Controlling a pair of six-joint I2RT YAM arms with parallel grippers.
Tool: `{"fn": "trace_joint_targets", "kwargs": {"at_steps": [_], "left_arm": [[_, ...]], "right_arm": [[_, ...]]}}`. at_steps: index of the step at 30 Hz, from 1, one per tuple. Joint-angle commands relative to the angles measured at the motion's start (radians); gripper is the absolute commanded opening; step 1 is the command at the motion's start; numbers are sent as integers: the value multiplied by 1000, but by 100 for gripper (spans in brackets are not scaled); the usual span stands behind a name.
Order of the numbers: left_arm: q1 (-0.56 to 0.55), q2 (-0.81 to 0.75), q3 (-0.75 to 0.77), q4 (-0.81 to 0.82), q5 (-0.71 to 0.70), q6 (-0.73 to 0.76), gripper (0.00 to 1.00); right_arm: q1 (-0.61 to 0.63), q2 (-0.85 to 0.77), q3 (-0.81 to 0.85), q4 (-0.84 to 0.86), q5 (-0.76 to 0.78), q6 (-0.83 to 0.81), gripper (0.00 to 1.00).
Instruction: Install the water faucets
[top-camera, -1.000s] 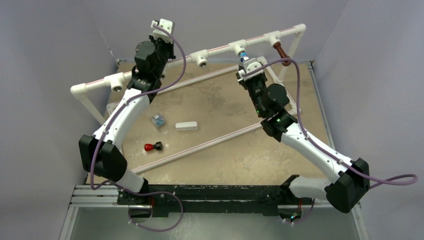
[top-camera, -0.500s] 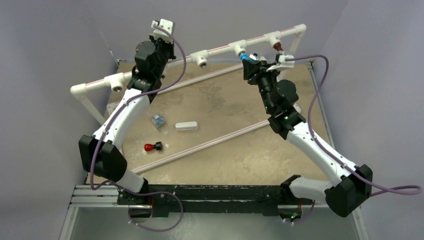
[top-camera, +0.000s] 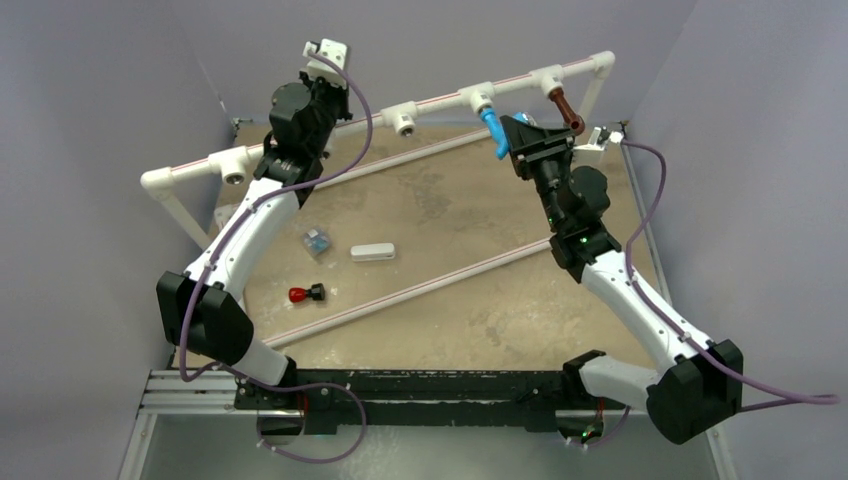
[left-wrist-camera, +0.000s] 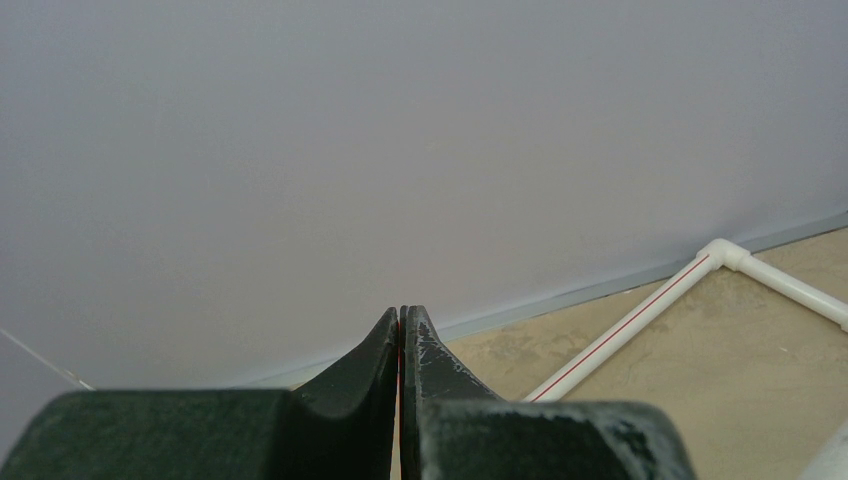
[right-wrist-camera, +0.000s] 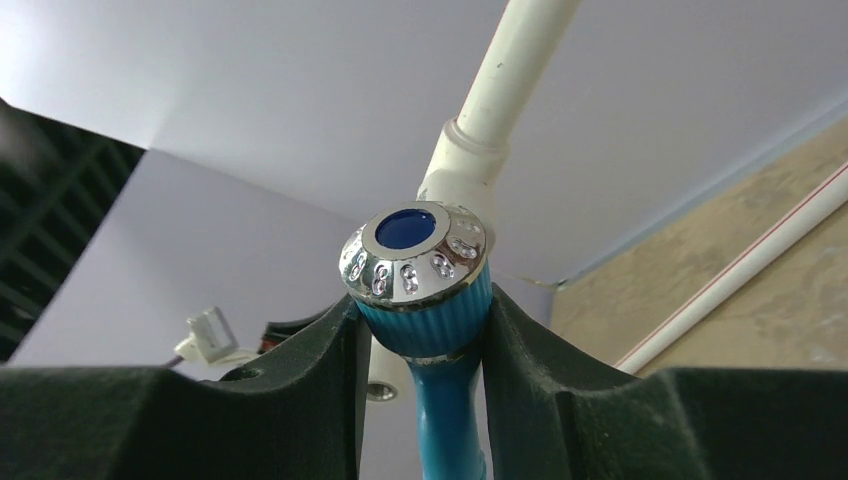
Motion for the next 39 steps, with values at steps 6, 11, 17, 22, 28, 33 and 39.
{"fn": "trace_joint_targets", "kwargs": {"at_steps": [6, 11, 17, 22, 28, 33, 39], "left_arm": [[-9, 20, -50, -114, 24, 16, 0], [-9, 22, -50, -114, 23, 16, 0], [-8, 30, -48, -114, 22, 18, 0], [-9, 35, -46, -117, 21, 17, 0], [-9, 36, -46, -117, 19, 19, 0], [-9, 37, -46, -117, 20, 19, 0], [-9, 42, -43, -118, 22, 18, 0]], "right_arm": [[-29, 4, -56, 226, -125, 384, 14], [-36, 14, -61, 221, -155, 385, 37], [-50, -6, -72, 160, -163, 290, 57], [-56, -23, -70, 66, -172, 172, 72], [-62, -97, -98, -54, -130, 46, 78], [-65, -205, -78, -187, -65, -148, 80], [-65, -276, 20, -332, -53, -471, 80]]}}
